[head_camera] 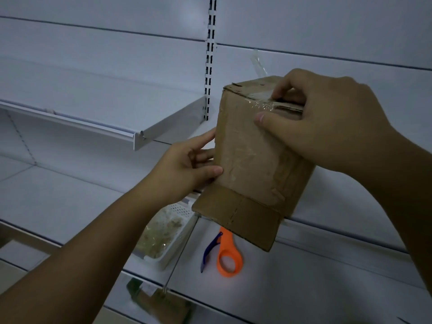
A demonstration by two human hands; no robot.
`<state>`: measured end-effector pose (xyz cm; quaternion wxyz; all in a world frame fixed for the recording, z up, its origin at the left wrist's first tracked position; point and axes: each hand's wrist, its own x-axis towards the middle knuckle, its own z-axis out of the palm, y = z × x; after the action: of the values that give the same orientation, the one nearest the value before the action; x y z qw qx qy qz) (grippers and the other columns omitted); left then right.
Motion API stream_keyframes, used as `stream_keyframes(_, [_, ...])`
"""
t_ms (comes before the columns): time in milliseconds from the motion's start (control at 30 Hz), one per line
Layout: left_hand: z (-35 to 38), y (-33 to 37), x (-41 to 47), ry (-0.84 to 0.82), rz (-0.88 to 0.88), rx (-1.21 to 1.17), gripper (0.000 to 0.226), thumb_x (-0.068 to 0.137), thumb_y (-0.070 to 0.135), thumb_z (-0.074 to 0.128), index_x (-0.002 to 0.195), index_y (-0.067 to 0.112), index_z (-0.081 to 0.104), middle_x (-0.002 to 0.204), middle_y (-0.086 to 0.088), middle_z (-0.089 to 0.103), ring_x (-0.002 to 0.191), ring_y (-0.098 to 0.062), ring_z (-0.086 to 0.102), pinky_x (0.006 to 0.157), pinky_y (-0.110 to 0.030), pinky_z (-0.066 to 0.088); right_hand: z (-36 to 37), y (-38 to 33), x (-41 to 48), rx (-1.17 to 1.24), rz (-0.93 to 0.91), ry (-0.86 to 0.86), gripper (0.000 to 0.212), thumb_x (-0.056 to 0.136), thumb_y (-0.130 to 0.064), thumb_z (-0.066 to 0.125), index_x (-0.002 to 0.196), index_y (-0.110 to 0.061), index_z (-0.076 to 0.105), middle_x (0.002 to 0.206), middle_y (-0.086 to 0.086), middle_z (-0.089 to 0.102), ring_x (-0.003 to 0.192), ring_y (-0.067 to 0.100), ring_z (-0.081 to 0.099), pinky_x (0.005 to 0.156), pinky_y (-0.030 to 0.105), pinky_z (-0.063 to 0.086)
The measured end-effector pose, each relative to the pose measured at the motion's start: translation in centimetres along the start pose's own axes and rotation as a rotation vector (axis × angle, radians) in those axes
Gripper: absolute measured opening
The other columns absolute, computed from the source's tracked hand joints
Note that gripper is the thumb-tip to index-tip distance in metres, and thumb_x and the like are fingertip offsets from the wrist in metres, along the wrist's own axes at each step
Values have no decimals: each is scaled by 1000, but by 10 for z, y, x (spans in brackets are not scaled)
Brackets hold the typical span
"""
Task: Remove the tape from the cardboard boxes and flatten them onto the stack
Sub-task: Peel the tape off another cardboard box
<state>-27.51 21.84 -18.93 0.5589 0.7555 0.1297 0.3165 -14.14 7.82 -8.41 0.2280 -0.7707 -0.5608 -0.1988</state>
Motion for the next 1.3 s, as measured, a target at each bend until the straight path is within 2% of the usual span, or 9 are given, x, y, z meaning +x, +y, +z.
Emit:
stream_keyframes(133, [10, 4, -11, 389, 216, 387, 18, 78, 23, 74, 84, 35, 61, 82, 13, 66, 79, -6, 64, 69, -21, 56, 0, -1, 0, -15, -5, 2, 38, 81, -56, 53, 106, -28, 57, 103, -1, 67, 95, 20, 60, 83, 33, 39])
stream_keyframes(233, [20, 11, -17, 323, 204, 719, 25, 69, 50, 74, 67, 29, 59, 67, 11, 57, 65, -9, 56, 58, -24, 49, 2, -3, 1, -25, -1, 15, 34, 81, -55, 52, 102, -28, 56, 97, 0, 67, 91, 22, 59, 88, 40, 42])
stream_keyframes(367, [29, 11, -18, 268, 196, 961, 32, 65, 51, 75, 77, 23, 66, 72, 9, 61, 64, -8, 49, 59, -28, 43, 2, -4, 1, -28, 7, 38, 34, 81, -54, 52, 101, -26, 56, 94, -1, 66, 88, 22, 58, 86, 39, 41])
stream_keyframes(533, [29, 4, -18, 304, 267, 994, 29, 71, 51, 63, 71, 23, 66, 64, 9, 62, 52, -6, 46, 48, -16, 33, 2, -3, -1, -19, 12, 55, 34, 81, -53, 54, 101, -26, 57, 92, -2, 64, 90, 21, 58, 87, 39, 41])
stream_keyframes(667, [30, 4, -20, 304, 390, 974, 28, 82, 42, 50, 76, 21, 67, 70, 7, 64, 55, -11, 58, 48, -28, 48, 2, -2, -1, -23, 20, 62, 35, 80, -55, 53, 101, -27, 57, 82, -8, 52, 82, 14, 49, 86, 37, 38])
stream_keyframes(800, [27, 4, -17, 258, 475, 954, 24, 83, 33, 52, 78, 16, 69, 80, 0, 65, 57, -16, 59, 47, -30, 51, 1, -1, -2, -14, 18, 48, 36, 81, -53, 53, 105, -26, 57, 91, -9, 57, 83, 8, 46, 73, 25, 32])
stream_keyframes(967, [21, 9, -16, 127, 412, 885, 22, 84, 35, 45, 80, 19, 61, 85, 7, 57, 69, -7, 49, 54, -31, 49, -7, -1, -2, 44, 7, -99, 38, 75, -45, 47, 108, -27, 54, 95, -8, 61, 83, 12, 52, 69, 27, 40])
stream_keyframes(1100, [5, 28, -15, 39, 367, 856, 13, 83, 42, 40, 81, 33, 49, 85, 13, 54, 72, -7, 51, 60, -32, 48, -17, 5, 0, 65, 21, -276, 51, 73, -37, 59, 121, -31, 40, 98, -13, 45, 90, 10, 44, 68, 26, 36])
stream_keyframes(1300, [-10, 105, -1, 57, 457, 722, 8, 85, 37, 51, 81, 30, 52, 72, 10, 64, 70, -6, 64, 56, -13, 46, -19, 1, 4, -22, -35, -334, 69, 74, -56, 58, 133, -35, 30, 108, -12, 40, 94, 9, 43, 76, 26, 39])
